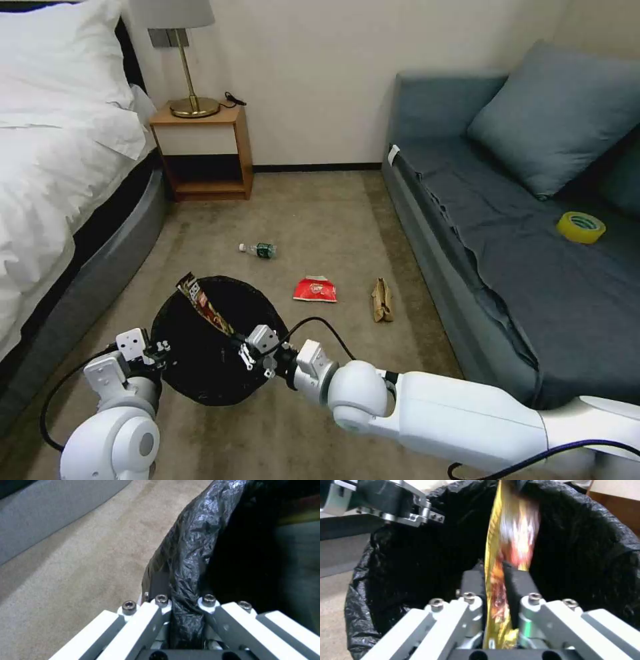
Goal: Pick up the trash bin, then pick up the garbage on the floor and place it into the trash bin.
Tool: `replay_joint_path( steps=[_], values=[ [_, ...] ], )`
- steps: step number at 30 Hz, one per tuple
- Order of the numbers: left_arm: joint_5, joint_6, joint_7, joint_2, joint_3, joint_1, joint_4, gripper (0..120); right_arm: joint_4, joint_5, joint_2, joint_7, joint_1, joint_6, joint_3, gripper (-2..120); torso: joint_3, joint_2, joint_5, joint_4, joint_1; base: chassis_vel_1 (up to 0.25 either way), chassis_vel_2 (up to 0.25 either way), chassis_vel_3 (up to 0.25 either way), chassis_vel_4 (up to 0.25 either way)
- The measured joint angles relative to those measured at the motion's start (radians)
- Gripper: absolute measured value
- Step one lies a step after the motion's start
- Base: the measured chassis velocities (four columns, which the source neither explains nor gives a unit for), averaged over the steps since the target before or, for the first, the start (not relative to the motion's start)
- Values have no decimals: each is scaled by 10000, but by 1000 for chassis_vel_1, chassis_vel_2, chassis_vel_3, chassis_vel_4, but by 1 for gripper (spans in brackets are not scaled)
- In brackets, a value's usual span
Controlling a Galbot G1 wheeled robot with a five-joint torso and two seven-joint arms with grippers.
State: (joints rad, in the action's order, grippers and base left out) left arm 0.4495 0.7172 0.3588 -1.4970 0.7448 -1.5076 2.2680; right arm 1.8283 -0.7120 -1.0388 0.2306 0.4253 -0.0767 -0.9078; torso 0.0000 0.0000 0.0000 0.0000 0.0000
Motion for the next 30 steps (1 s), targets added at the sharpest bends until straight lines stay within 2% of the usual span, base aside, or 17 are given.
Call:
replay_joint_path(
  steps=[3,4,6,7,11,12,16,17,20,21,23,24,26,29,30],
  values=[
    [-4,0,-4,-9,-18,8,0,3,24,20,36,58,6,-1,72,31,0,0,0,0,-1,0,0,0,0],
    [-4,0,-4,-9,-18,8,0,3,24,20,36,58,6,-1,72,31,0,0,0,0,-1,0,0,0,0],
    [-3,0,-7,-7,-15,26,0,3,83,47,101,93,36,22,279,43,0,0,1,1,0,0,0,0,0],
    [-3,0,-7,-7,-15,26,0,3,83,47,101,93,36,22,279,43,0,0,1,1,0,0,0,0,0],
    [58,0,-10,11,46,41,-2,3,581,67,640,98,205,16,1414,61,0,0,2,1,0,0,0,0,0],
    [58,0,-10,11,46,41,-2,3,581,67,640,98,205,16,1414,61,0,0,2,1,0,0,0,0,0],
    [93,0,-12,23,81,57,-34,3,1358,216,1431,44,1044,-6,3482,80,0,0,3,0,0,0,0,0,0],
    [93,0,-12,23,81,57,-34,3,1358,216,1431,44,1044,-6,3482,80,0,0,3,0,0,0,0,0,0],
    [109,0,-13,15,77,51,-40,3,2298,585,2005,-78,2363,22,5661,93,0,0,4,1,-1,0,0,0,0],
    [109,0,-13,15,77,51,-40,3,2298,585,2005,-78,2363,22,5661,93,0,0,4,1,-1,0,0,0,0],
    [103,-5,-12,21,76,39,-71,3,3026,1241,2400,-181,3831,181,7427,99,0,0,4,-2,0,0,0,0,0],
    [103,-5,-12,21,76,39,-71,3,3026,1241,2400,-181,3831,181,7427,99,0,0,4,-2,0,0,0,0,0],
    [87,-38,-13,-5,87,28,-103,3,3658,1855,2506,-33,5123,401,8831,100,-1,0,3,-6,-1,0,0,0,0],
    [57,-77,-14,-47,127,-15,-109,3,4053,2222,2362,285,5863,394,9603,100,-1,1,1,-4,-1,0,0,0,0],
    [34,-84,-11,-99,158,-43,-80,3,4424,2683,2087,528,6700,214,10383,100,0,1,2,3,0,0,0,0,0]
  ],
)
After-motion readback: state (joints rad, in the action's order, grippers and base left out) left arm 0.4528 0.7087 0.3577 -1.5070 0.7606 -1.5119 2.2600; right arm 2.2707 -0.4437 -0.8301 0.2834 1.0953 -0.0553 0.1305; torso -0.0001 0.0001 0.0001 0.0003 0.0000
